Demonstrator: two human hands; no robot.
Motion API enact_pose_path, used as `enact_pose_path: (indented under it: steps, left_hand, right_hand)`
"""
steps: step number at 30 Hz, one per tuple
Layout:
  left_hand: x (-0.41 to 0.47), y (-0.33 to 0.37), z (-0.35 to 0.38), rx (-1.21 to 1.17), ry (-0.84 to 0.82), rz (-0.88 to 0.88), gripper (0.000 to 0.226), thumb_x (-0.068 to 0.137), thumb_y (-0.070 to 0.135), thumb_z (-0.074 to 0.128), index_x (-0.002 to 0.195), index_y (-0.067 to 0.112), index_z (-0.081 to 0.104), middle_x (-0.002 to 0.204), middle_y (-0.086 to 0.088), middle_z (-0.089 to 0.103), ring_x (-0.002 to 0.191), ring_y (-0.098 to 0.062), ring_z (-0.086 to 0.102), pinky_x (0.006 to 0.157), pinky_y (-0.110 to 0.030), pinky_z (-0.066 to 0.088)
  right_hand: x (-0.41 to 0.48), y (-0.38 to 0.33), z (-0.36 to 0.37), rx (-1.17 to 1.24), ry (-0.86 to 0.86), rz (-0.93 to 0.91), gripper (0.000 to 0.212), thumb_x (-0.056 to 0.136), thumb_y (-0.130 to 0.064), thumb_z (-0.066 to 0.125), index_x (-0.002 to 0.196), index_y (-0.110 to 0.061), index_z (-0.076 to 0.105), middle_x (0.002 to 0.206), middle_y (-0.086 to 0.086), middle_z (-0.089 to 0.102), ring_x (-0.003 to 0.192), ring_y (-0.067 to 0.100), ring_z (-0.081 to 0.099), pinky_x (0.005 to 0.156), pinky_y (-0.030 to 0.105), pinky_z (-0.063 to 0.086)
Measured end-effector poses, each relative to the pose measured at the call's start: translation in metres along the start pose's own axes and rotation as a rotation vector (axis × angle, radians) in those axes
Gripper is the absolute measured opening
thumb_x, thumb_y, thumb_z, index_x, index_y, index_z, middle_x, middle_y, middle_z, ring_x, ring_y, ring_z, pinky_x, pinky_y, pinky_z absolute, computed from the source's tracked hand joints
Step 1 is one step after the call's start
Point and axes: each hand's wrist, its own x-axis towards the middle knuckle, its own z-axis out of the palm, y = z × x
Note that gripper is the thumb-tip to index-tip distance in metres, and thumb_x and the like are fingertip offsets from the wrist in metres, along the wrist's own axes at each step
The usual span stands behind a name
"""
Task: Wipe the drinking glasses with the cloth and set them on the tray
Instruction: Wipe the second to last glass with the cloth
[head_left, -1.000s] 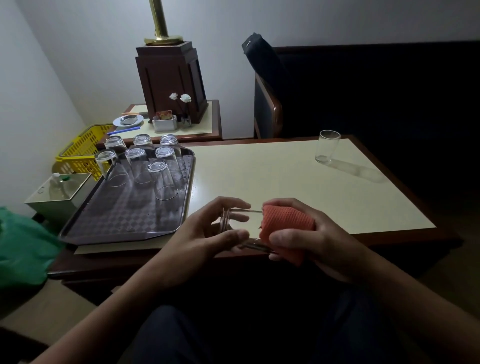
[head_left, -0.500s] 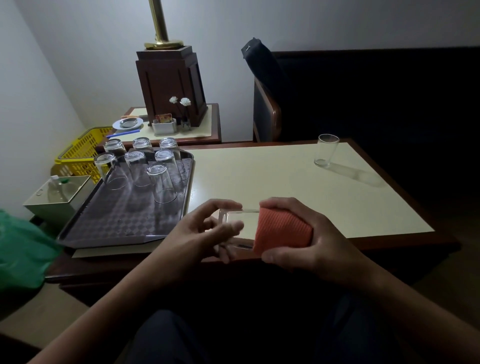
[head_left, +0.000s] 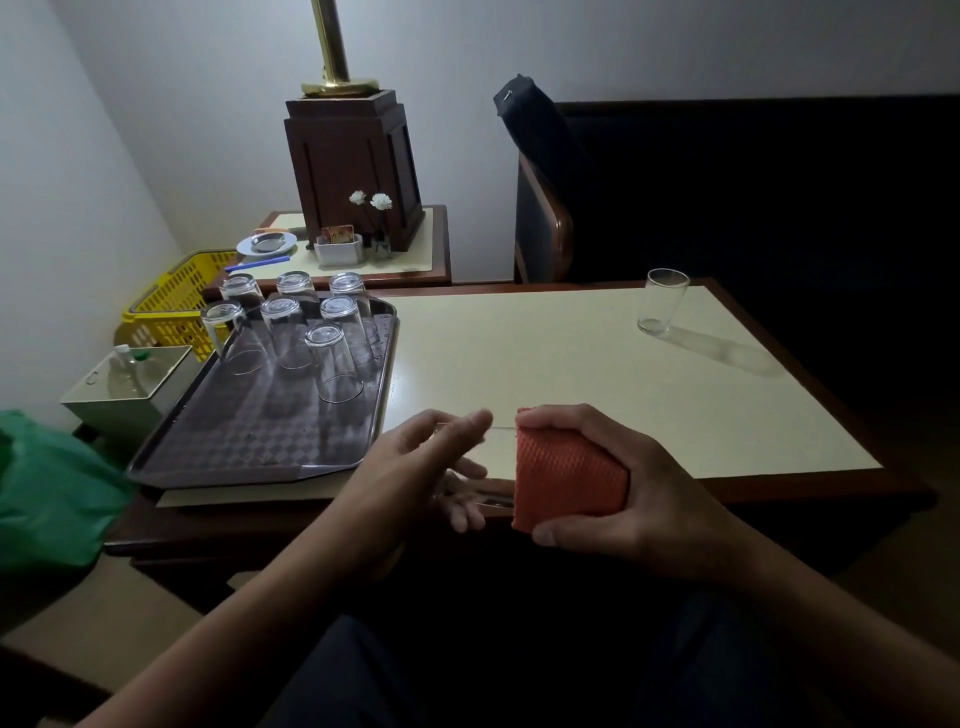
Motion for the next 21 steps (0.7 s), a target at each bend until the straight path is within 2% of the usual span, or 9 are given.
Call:
enact_pose_path:
  steps: [3,6,9,11,13,15,18,20,21]
  left_hand:
    - [-0.001,0.000,-0.002,-0.062,-0.117,-0.002,0.037,0.096,0.032,0.071,0.123,0.009,0.061,0.113,-0.030,0.064,0.071,-0.037,0.067,0.064,-0.037,0.058]
    - [-0.003,-0.004,-0.010,0.186,-0.202,0.253,0.049,0.091,0.006,0.075,0.134,0.025,0.059,0.124,-0.017,0.066,0.102,-0.047,0.068,0.095,-0.050,0.057]
    - [-0.001,-0.003,-0.006,0.167,-0.127,0.272,0.042,0.087,0.014,0.078,0.126,0.024,0.065,0.115,-0.016,0.069,0.081,-0.039,0.071,0.081,-0.042,0.061]
    - [0.001,0.000,-0.001,0.037,-0.085,0.114,0.039,0.086,0.031,0.073,0.120,0.013,0.064,0.099,-0.023,0.068,0.061,-0.032,0.066,0.056,-0.033,0.056]
    - [0.003,-0.001,-0.001,0.005,-0.080,-0.027,0.051,0.087,0.046,0.070,0.118,0.006,0.061,0.088,-0.025,0.065,0.054,-0.030,0.061,0.046,-0.029,0.047]
    - [0.000,0.000,-0.004,0.015,-0.162,-0.024,0.049,0.091,0.044,0.075,0.121,0.008,0.060,0.093,-0.023,0.066,0.065,-0.033,0.066,0.057,-0.034,0.053]
    - [-0.002,0.001,-0.012,0.129,-0.249,0.159,0.043,0.089,0.015,0.074,0.129,0.019,0.061,0.117,-0.017,0.070,0.095,-0.038,0.071,0.092,-0.043,0.057]
    - [0.001,-0.001,-0.013,0.116,-0.205,0.208,0.044,0.088,0.008,0.076,0.128,0.019,0.063,0.121,-0.021,0.067,0.090,-0.041,0.068,0.090,-0.043,0.058]
    - [0.003,-0.002,-0.011,0.044,-0.174,0.169,0.040,0.088,0.011,0.076,0.125,0.017,0.065,0.120,-0.027,0.065,0.086,-0.040,0.065,0.083,-0.040,0.059]
  right_hand:
    - [0.002,0.005,-0.001,0.010,0.020,-0.024,0.078,0.072,-0.014,0.098,0.133,-0.047,0.062,0.135,-0.021,0.058,0.112,0.015,0.067,0.078,0.026,0.060]
    - [0.007,0.007,-0.004,0.336,0.063,0.156,0.070,0.067,-0.020,0.092,0.128,-0.045,0.067,0.133,0.003,0.058,0.111,0.031,0.067,0.078,0.034,0.064]
    - [0.004,0.003,-0.007,0.133,0.041,0.089,0.076,0.069,-0.027,0.096,0.134,-0.047,0.061,0.132,-0.010,0.058,0.112,0.025,0.068,0.078,0.031,0.062]
    - [0.000,0.001,-0.006,-0.200,0.037,-0.100,0.081,0.074,-0.032,0.097,0.142,-0.044,0.056,0.141,-0.021,0.054,0.124,0.015,0.063,0.089,0.028,0.060]
    - [-0.002,0.004,-0.006,-0.318,0.038,-0.217,0.080,0.075,-0.034,0.096,0.145,-0.039,0.055,0.147,-0.020,0.053,0.135,0.012,0.056,0.099,0.024,0.055]
    - [0.000,0.006,-0.006,-0.259,0.053,-0.203,0.078,0.074,-0.030,0.098,0.141,-0.039,0.059,0.142,-0.019,0.057,0.128,0.010,0.061,0.093,0.023,0.056]
    - [0.005,0.006,-0.004,0.164,0.045,0.011,0.070,0.068,-0.021,0.096,0.128,-0.043,0.067,0.125,-0.011,0.063,0.103,0.014,0.071,0.077,0.033,0.063]
    - [0.005,0.003,-0.002,0.306,0.030,0.111,0.067,0.069,-0.022,0.093,0.126,-0.044,0.068,0.124,-0.001,0.061,0.099,0.019,0.072,0.077,0.036,0.065]
    - [0.004,0.003,-0.001,0.177,0.018,0.069,0.070,0.071,-0.023,0.096,0.130,-0.046,0.065,0.128,-0.004,0.060,0.104,0.019,0.071,0.078,0.034,0.064]
